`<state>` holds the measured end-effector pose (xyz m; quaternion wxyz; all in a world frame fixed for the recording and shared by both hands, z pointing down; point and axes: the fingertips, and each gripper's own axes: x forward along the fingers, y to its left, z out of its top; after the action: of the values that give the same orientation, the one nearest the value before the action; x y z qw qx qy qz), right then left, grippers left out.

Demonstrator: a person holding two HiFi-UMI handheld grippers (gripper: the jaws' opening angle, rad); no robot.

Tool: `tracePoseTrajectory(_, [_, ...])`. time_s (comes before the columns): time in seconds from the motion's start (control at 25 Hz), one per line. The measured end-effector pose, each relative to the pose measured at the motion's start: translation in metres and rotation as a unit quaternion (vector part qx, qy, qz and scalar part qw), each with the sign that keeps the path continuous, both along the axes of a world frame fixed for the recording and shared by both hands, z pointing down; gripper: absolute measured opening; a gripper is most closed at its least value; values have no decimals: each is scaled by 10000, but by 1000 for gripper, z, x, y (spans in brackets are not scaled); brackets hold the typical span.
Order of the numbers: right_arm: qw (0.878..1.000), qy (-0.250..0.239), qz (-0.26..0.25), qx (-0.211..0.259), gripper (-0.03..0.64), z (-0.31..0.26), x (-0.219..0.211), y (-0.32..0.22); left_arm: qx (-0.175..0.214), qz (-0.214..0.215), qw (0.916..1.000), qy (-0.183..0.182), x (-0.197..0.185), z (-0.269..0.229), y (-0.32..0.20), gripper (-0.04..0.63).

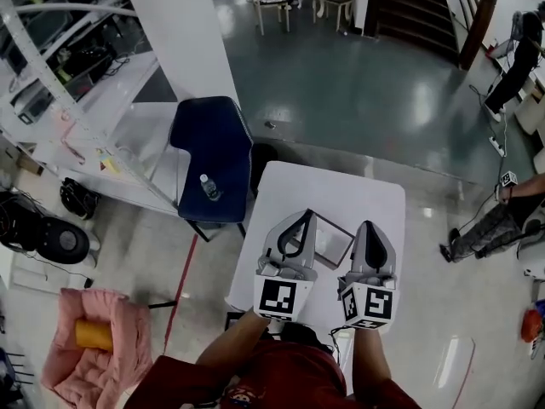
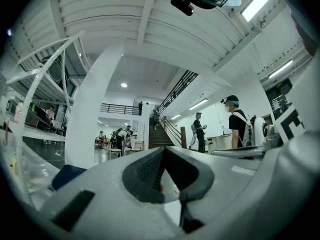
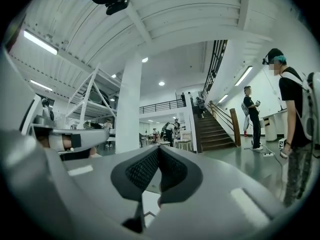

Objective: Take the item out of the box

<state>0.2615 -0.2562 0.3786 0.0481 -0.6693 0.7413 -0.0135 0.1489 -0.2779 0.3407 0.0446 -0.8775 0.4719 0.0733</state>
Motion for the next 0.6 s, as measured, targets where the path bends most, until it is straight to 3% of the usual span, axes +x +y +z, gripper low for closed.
tracePoseTrajectory(0.36, [9993, -86, -247, -277, 2, 20, -5, -30, -58, -137, 9998, -93, -6, 16, -28, 3])
tracePoseTrajectory(0.6, [9990, -9, -180, -404, 2, 29, -17, -45, -113, 38, 9996, -263, -15, 36, -40, 3])
